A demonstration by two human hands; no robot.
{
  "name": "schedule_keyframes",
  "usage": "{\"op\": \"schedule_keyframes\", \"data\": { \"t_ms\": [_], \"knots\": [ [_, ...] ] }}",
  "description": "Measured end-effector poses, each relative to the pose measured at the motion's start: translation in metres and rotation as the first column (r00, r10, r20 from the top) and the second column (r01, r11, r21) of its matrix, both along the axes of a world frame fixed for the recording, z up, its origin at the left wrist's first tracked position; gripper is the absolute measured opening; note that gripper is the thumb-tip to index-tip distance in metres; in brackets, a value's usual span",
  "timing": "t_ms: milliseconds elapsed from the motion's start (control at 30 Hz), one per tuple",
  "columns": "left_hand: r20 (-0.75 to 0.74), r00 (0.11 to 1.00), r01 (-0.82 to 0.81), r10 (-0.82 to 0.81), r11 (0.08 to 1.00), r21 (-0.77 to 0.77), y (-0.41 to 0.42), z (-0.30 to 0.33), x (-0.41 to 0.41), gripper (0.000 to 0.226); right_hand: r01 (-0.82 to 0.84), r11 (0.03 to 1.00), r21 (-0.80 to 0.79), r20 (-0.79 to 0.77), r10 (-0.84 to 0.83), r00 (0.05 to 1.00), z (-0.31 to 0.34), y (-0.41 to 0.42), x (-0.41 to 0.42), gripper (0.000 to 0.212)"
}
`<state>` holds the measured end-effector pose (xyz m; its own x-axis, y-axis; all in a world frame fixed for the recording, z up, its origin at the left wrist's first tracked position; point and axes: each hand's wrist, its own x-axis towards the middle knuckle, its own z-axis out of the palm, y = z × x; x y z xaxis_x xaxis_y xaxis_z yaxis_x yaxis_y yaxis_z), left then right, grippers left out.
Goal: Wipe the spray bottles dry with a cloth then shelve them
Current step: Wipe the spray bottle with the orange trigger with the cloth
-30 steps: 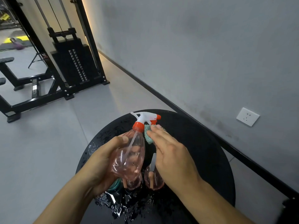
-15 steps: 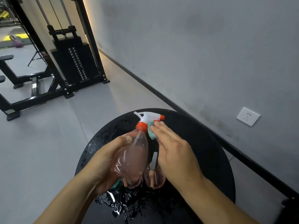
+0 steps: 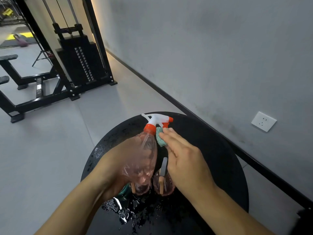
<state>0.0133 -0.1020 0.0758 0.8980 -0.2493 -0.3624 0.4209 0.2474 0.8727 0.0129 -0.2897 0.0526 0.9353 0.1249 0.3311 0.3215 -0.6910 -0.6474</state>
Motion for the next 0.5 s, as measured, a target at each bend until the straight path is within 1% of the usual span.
{"op": "schedule_keyframes", "data": {
  "t_ms": [100, 167, 233, 267, 367, 433, 500],
  "knots": [
    [0.026, 0.998, 0.056, -0.057, 0.998, 0.042, 0.000, -0.004, 0.000, 0.058, 0.014, 1.000, 0.009, 0.011, -0.014, 1.000, 0.001, -0.002, 0.002, 0.047],
    [0.048, 0.997, 0.055, -0.060, 0.994, 0.095, 0.001, -0.008, 0.001, 0.061, 0.027, 0.999, 0.041, 0.032, -0.028, 0.999, 0.004, -0.004, 0.003, 0.046],
    [0.093, 0.996, -0.023, 0.006, 0.983, 0.180, 0.005, -0.010, 0.002, 0.059, 0.027, 0.995, 0.091, 0.067, -0.033, 0.997, 0.009, -0.005, 0.002, 0.046],
    [0.141, 0.989, -0.075, 0.041, 0.967, 0.244, 0.006, -0.010, 0.002, 0.060, 0.026, 0.992, 0.122, 0.090, -0.037, 0.995, 0.011, -0.005, 0.002, 0.045],
    [0.335, 0.941, -0.205, 0.045, 0.864, 0.461, 0.009, -0.010, 0.001, 0.062, 0.036, 0.980, 0.197, 0.172, -0.071, 0.983, 0.015, -0.008, 0.003, 0.044],
    [0.419, 0.908, -0.259, 0.022, 0.814, 0.520, 0.009, -0.011, -0.001, 0.058, 0.047, 0.971, 0.237, 0.209, -0.098, 0.973, 0.016, -0.010, 0.004, 0.043],
    [0.462, 0.887, -0.277, -0.010, 0.789, 0.548, 0.009, -0.015, -0.002, 0.058, 0.049, 0.965, 0.258, 0.233, -0.111, 0.966, 0.018, -0.011, 0.004, 0.042]
  ]
}}
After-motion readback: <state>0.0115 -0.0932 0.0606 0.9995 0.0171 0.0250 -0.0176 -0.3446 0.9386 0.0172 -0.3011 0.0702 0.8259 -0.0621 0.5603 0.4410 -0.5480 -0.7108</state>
